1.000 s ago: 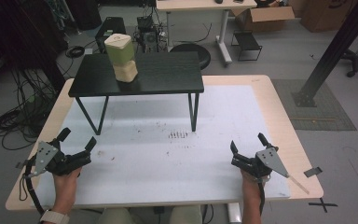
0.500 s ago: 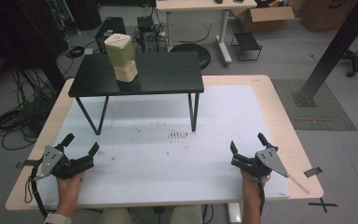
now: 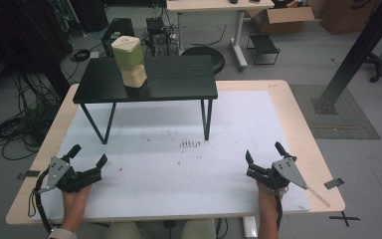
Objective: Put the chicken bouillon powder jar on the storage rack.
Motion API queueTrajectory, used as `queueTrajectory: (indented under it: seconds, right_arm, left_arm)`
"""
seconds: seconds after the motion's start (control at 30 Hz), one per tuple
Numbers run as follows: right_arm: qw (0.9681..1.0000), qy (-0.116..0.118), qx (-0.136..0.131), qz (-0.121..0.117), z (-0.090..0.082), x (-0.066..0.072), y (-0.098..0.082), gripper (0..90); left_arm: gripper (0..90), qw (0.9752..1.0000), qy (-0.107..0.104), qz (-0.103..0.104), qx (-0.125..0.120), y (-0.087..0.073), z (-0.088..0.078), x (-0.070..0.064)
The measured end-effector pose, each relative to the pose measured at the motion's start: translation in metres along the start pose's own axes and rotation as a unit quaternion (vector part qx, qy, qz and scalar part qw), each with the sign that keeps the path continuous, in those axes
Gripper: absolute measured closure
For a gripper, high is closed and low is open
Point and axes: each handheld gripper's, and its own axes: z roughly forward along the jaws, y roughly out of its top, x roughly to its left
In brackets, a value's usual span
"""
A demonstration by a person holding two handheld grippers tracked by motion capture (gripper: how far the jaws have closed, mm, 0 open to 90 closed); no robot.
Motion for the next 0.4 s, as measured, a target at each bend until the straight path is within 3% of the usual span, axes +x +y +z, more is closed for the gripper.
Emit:
queueTrajectory:
  seconds: [0.4]
  right_arm:
    - [1.0000, 0.000, 0.000, -0.001, 0.0000, 0.0001, -0.0001, 0.0]
  left_arm:
    - [0.2, 0.9999, 0.004, 0.009, -0.007, -0.0008, -0.0013, -0.0024]
